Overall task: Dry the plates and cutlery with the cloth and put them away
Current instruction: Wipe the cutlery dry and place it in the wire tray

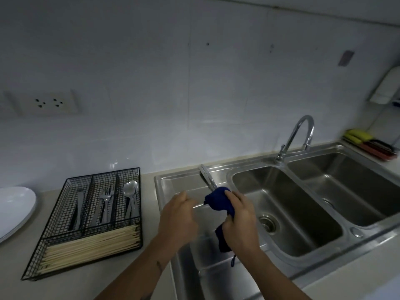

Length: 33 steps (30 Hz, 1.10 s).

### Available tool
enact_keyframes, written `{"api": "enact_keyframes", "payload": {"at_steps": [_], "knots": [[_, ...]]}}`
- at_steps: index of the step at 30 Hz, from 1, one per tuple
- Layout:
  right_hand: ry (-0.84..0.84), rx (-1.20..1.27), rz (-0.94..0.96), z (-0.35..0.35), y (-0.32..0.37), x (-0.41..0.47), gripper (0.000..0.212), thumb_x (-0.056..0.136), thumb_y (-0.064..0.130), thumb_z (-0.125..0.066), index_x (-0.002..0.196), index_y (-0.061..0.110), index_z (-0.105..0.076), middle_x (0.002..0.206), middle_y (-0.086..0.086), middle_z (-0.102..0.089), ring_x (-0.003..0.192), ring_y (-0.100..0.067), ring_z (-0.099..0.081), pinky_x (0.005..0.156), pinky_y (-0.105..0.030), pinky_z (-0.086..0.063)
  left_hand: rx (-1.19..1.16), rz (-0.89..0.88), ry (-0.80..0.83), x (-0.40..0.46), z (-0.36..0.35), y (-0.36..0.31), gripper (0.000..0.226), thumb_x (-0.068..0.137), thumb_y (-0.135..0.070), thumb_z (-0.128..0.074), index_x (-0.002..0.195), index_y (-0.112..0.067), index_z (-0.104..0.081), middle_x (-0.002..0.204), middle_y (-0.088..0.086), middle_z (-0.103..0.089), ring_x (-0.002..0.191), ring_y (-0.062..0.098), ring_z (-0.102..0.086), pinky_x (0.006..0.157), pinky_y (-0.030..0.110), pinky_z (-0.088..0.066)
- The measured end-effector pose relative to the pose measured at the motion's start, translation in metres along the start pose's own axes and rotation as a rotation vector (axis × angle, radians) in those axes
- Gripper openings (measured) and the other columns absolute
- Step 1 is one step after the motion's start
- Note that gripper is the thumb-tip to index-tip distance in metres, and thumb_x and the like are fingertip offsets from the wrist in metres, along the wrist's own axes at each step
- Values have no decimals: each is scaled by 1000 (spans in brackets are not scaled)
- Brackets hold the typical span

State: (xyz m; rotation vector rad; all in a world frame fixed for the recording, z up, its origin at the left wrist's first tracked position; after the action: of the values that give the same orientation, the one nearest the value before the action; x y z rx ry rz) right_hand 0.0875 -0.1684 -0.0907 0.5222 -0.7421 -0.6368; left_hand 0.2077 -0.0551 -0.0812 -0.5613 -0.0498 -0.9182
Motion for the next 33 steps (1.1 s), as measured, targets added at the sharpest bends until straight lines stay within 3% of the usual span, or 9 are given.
{"api": "enact_keyframes", "payload": {"at_steps": [4, 9, 14, 19, 22, 25, 28, 31, 33], "knots": [[153, -330, 296, -1, -1, -3, 66, 67, 4, -67, 131, 15, -54, 132, -5, -53, 120, -24, -46, 101, -35, -42, -54, -16, -23, -1, 3, -8, 32, 84, -6, -55, 108, -25, -66, 91, -12, -44, 81, 7, -47, 65, 16, -32], [211, -408, 166, 2, -4, -7, 61, 65, 9, -70, 124, 19, -57, 123, 0, -58, 113, -23, -49, 90, -39, -48, -35, -25, 26, -10, 6, -4, 19, 83, -7, -56, 84, -26, -58, 86, -13, -41, 76, 7, -47, 57, 13, -26], [231, -343, 305, 1, 8, -11, 61, 61, 7, -71, 121, 17, -60, 118, -1, -63, 106, -22, -57, 87, -36, -51, -52, -96, 31, -10, 7, -2, 33, 86, -8, -58, 113, -24, -66, 90, -12, -44, 78, 7, -46, 63, 15, -30], [244, -377, 114, 13, -21, -11, 57, 64, 2, -73, 117, 21, -63, 111, 2, -65, 100, -21, -59, 85, -33, -51, -1, -129, 42, -24, 1, 11, 23, 82, -7, -62, 93, -25, -70, 78, -14, -40, 69, 6, -41, 54, 13, -23], [148, -355, 27, 15, -16, -9, 56, 63, -3, -73, 114, 16, -64, 110, -2, -65, 99, -23, -59, 84, -35, -51, -28, -90, 7, -24, -10, 23, 24, 80, -5, -62, 92, -22, -73, 79, -10, -50, 74, 9, -48, 60, 17, -31], [111, -342, 121, 5, -1, -7, 61, 60, -1, -76, 118, 13, -62, 117, -4, -62, 105, -24, -56, 90, -38, -51, -32, -62, -4, -16, -11, 23, 25, 75, 1, -60, 84, -18, -73, 76, -9, -52, 73, 11, -49, 59, 20, -34], [187, -365, 304, -12, 2, -10, 64, 67, 4, -74, 128, 17, -57, 130, -3, -56, 121, -24, -49, 103, -40, -44, -104, 37, -9, -4, -5, 17, 21, 87, -5, -55, 87, -20, -69, 79, -8, -53, 75, 11, -51, 58, 15, -30], [206, -377, 236, -17, -12, -11, 67, 68, 3, -75, 131, 18, -55, 134, -4, -55, 124, -27, -48, 102, -44, -45, -89, 82, 8, 1, -3, 20, 21, 93, -16, -51, 95, -25, -69, 84, -12, -56, 77, 6, -51, 58, 12, -27], [227, -374, 178, -19, -12, -10, 67, 69, 6, -77, 130, 20, -55, 134, -3, -55, 124, -26, -49, 99, -46, -47, -93, 119, 40, -3, -4, 23, 17, 93, -20, -52, 88, -30, -66, 79, -14, -54, 74, 6, -50, 56, 13, -26]]}}
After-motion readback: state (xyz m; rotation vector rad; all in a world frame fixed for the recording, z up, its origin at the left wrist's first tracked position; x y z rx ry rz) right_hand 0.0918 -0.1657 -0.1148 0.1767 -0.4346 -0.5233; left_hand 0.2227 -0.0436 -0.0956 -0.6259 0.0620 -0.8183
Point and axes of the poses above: each hand's wrist, its own x-axis towards the middle knuckle, its own z-axis out of the back of the hand, y = z × x, the point moved 1 cm from there along x, towards the middle knuckle
